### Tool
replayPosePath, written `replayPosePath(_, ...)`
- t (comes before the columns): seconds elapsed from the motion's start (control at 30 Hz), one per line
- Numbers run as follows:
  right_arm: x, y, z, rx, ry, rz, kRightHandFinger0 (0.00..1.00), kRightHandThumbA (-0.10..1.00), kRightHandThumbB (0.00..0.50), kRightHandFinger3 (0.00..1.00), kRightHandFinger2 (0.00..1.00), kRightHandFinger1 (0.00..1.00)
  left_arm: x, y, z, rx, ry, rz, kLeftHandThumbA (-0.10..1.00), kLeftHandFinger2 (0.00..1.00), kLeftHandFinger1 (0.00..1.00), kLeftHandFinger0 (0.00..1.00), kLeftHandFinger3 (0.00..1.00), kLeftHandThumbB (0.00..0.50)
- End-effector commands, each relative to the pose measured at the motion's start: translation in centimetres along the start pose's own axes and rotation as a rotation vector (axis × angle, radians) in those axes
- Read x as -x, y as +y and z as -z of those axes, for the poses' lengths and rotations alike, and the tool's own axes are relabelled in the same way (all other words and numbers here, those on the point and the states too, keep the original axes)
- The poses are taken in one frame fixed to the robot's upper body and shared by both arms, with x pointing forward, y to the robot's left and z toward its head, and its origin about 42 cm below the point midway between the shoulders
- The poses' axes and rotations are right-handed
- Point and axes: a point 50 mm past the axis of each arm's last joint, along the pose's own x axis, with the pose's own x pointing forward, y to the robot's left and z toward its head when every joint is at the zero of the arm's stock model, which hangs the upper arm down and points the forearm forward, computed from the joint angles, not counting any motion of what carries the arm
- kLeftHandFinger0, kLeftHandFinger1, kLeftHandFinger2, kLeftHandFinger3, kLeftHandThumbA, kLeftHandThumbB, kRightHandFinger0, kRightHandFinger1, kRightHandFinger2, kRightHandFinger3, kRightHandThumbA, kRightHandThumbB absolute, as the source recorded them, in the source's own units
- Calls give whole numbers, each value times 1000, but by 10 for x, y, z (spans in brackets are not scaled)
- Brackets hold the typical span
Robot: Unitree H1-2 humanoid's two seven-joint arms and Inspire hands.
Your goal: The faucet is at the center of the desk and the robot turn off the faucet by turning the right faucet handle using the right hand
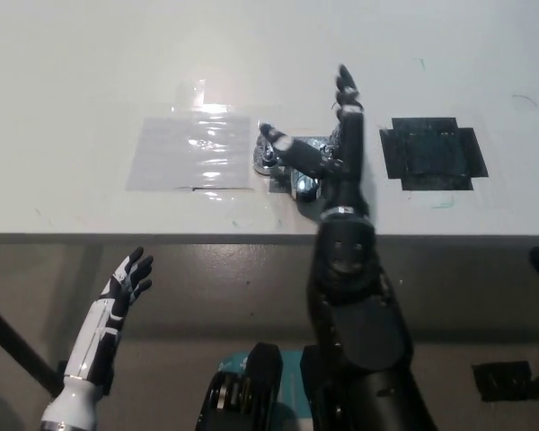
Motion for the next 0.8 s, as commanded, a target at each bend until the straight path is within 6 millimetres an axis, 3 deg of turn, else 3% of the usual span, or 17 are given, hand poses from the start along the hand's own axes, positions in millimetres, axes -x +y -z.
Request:
replayPosePath(0.0, -4, 17, -42, -8, -157, 69, 1000, 1000, 59, 1000, 1000, 1000, -9, 8, -15, -25, -64, 14, 1000, 1000, 1000, 1000, 1000, 204)
replayPosePath(0.17, -11, 3, -41, 26, -196, 114, 1000, 1000, 44, 1000, 1000, 1000, -8, 7, -15, -21, -64, 18, 1000, 1000, 1000, 1000, 1000, 187)
replayPosePath(0.27, -17, -13, -47, 56, -260, 152, 1000, 1000, 66, 1000, 1000, 1000, -8, 7, -15, -22, -64, 22, 1000, 1000, 1000, 1000, 1000, 189)
replayPosePath(0.4, -22, -40, -70, 89, -458, 212, 1000, 1000, 68, 1000, 1000, 1000, -10, 7, -15, -29, -68, 21, 1000, 1000, 1000, 1000, 1000, 188)
replayPosePath(0.43, -20, -51, -83, 92, -540, 213, 1000, 1000, 90, 1000, 1000, 1000, -11, 7, -16, -30, -70, 22, 1000, 1000, 1000, 1000, 1000, 187)
replayPosePath(0.47, -14, -58, -93, 91, -601, 204, 1000, 1000, 133, 1000, 1000, 1000, -11, 6, -16, -26, -69, 22, 1000, 1000, 1000, 1000, 1000, 188)
replayPosePath(0.5, -11, -61, -97, 91, -625, 201, 1000, 1000, 136, 1000, 1000, 1000, -11, 6, -16, -26, -69, 22, 1000, 1000, 1000, 1000, 1000, 188)
replayPosePath(0.53, 7, -75, -112, 125, -729, 178, 1000, 1000, 152, 1000, 1000, 1000, -11, 6, -16, -19, -73, 18, 1000, 1000, 1000, 1000, 1000, 194)
replayPosePath(0.6, 23, -87, -123, 138, -826, 158, 1000, 1000, 150, 1000, 1000, 1000, -13, 7, -17, -20, -72, 15, 1000, 1000, 1000, 1000, 1000, 207)
replayPosePath(0.7, 60, -110, -136, 127, -931, 137, 1000, 1000, 219, 1000, 1000, 1000, -14, 10, -18, -33, -70, 17, 1000, 1000, 1000, 1000, 1000, 204)
replayPosePath(0.77, 84, -126, -135, 129, -968, 90, 1000, 1000, 191, 1000, 1000, 1000, -14, 11, -17, -30, -71, 16, 1000, 1000, 1000, 1000, 1000, 203)
